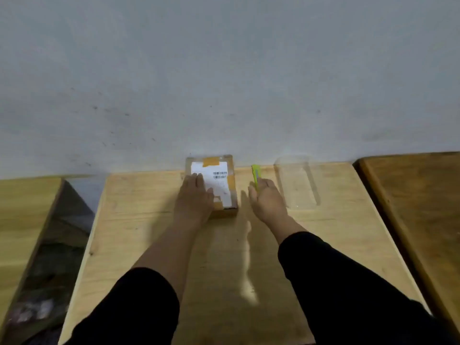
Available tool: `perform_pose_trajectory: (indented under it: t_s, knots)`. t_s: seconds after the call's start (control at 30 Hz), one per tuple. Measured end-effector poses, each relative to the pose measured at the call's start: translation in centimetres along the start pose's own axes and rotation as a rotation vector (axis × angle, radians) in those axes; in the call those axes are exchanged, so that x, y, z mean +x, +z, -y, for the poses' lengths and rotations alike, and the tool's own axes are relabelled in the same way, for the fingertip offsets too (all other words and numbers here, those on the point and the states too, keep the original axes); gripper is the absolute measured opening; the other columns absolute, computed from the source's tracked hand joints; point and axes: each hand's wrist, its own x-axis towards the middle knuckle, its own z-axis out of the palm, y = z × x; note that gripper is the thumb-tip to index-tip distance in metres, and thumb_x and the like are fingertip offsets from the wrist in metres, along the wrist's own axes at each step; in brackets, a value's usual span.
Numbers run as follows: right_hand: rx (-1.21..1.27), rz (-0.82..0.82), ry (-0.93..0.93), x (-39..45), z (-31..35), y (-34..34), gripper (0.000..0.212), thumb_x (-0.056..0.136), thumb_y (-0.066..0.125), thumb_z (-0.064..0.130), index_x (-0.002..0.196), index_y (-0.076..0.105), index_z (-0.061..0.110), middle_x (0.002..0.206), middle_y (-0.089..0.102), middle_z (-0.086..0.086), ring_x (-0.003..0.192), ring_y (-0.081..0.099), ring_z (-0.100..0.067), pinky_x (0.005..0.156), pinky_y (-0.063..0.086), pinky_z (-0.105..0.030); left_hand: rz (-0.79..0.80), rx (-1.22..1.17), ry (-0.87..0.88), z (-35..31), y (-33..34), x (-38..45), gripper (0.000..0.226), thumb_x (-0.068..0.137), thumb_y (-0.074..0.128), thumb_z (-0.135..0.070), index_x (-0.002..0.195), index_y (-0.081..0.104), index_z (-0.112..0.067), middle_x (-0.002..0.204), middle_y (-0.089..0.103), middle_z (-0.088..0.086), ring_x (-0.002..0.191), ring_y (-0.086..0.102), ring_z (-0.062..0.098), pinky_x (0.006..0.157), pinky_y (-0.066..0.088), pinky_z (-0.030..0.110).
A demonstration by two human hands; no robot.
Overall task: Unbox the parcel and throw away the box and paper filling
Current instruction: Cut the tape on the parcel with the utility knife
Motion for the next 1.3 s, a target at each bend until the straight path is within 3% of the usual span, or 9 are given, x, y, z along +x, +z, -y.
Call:
perform_pose_trajectory:
  t_s: [0.2,0.4,0.57,0.7,0.83,0.93,1.0,1.13,1.3]
  knots:
    - [-0.006,-0.179,0.081,2.1,-3.3,3.7,0.053,0.091,0.05,0.036,0.134,0.038,0.006,0.13,0.046,-0.016,0.116,0.045,-0.031,0.096,0.043,-0.042,-0.014,-0.051,-0.065,1.8,3.7,0.7,0.064,0.096,0.035,-0.034,0.146,0.009,-0.002,0.156,0.004,0.015,0.145,0.0,0.028,0.117,0.011,0.04]
    - [-0.032,-0.259,0.106,3.9,-4.7,5.6,0.064,0.089,0.051,0.043,0.141,0.028,0.014,0.121,0.048,-0.013,0.111,0.043,-0.03,0.094,0.039,-0.044,-0.13,-0.033,-0.024,2.5,5.0,0.8,0.077,0.085,0.017,-0.048,0.144,0.016,0.001,0.155,0.012,0.017,0.144,0.006,0.029,0.115,0.015,0.039]
    - [-0.058,-0.306,0.069,4.5,-4.9,5.8,0.06,0.087,0.057,0.034,0.137,0.037,0.007,0.104,0.054,-0.019,0.091,0.052,-0.037,0.075,0.046,-0.045,-0.143,0.022,-0.036,2.2,5.2,0.9,0.074,0.087,0.017,-0.047,0.144,0.016,0.0,0.155,0.013,0.016,0.144,0.008,0.028,0.114,0.015,0.036]
    - [-0.089,-0.327,0.036,4.4,-4.8,5.6,0.057,0.086,0.039,0.039,0.13,0.047,0.004,0.088,0.062,-0.016,0.073,0.058,-0.033,0.059,0.049,-0.039,-0.127,0.023,-0.049,1.9,4.8,0.8,0.068,0.09,0.025,-0.041,0.145,0.013,-0.002,0.156,0.011,0.014,0.144,0.006,0.026,0.116,0.016,0.037]
    - [0.186,-0.305,0.044,4.0,-3.9,4.9,0.053,0.094,0.042,0.032,0.141,0.033,0.009,0.104,0.059,-0.021,0.096,0.054,-0.036,0.079,0.046,-0.043,-0.111,-0.02,-0.048,1.7,4.2,0.7,0.068,0.091,0.03,-0.039,0.145,0.013,-0.002,0.156,0.01,0.014,0.144,0.006,0.027,0.115,0.021,0.04]
    - [0.413,-0.306,0.054,3.1,-1.7,4.0,0.052,0.096,0.045,0.026,0.143,0.027,0.012,0.132,0.052,-0.015,0.122,0.047,-0.028,0.097,0.034,-0.028,-0.099,-0.072,-0.042,1.9,3.7,0.7,0.067,0.093,0.04,-0.035,0.145,0.013,-0.003,0.156,0.008,0.013,0.144,0.007,0.026,0.114,0.027,0.045]
    - [0.491,-0.277,0.015,2.6,-0.1,3.8,0.053,0.096,0.044,0.031,0.143,0.028,0.012,0.144,0.044,-0.011,0.132,0.04,-0.024,0.104,0.03,-0.027,-0.1,-0.121,-0.063,2.1,3.4,0.7,0.069,0.092,0.046,-0.035,0.145,0.012,-0.007,0.156,0.006,0.011,0.144,0.009,0.024,0.111,0.032,0.045]
    - [0.506,-0.171,-0.015,2.7,1.9,4.3,0.062,0.09,0.04,0.045,0.142,0.031,0.012,0.143,0.046,-0.011,0.131,0.043,-0.024,0.106,0.034,-0.033,-0.077,-0.28,-0.226,2.7,3.0,0.7,0.076,0.089,0.052,-0.039,0.146,0.003,-0.027,0.156,0.004,0.009,0.141,0.019,0.029,0.104,0.036,0.046]
    - [0.532,-0.123,0.036,2.9,2.4,5.6,0.056,0.088,0.047,0.046,0.138,0.038,0.021,0.127,0.06,-0.006,0.111,0.058,-0.022,0.096,0.049,-0.043,-0.12,-0.418,-0.198,2.5,2.8,0.6,0.074,0.089,0.055,-0.031,0.147,0.01,-0.025,0.141,0.042,0.006,0.125,0.044,0.024,0.094,0.035,0.028]
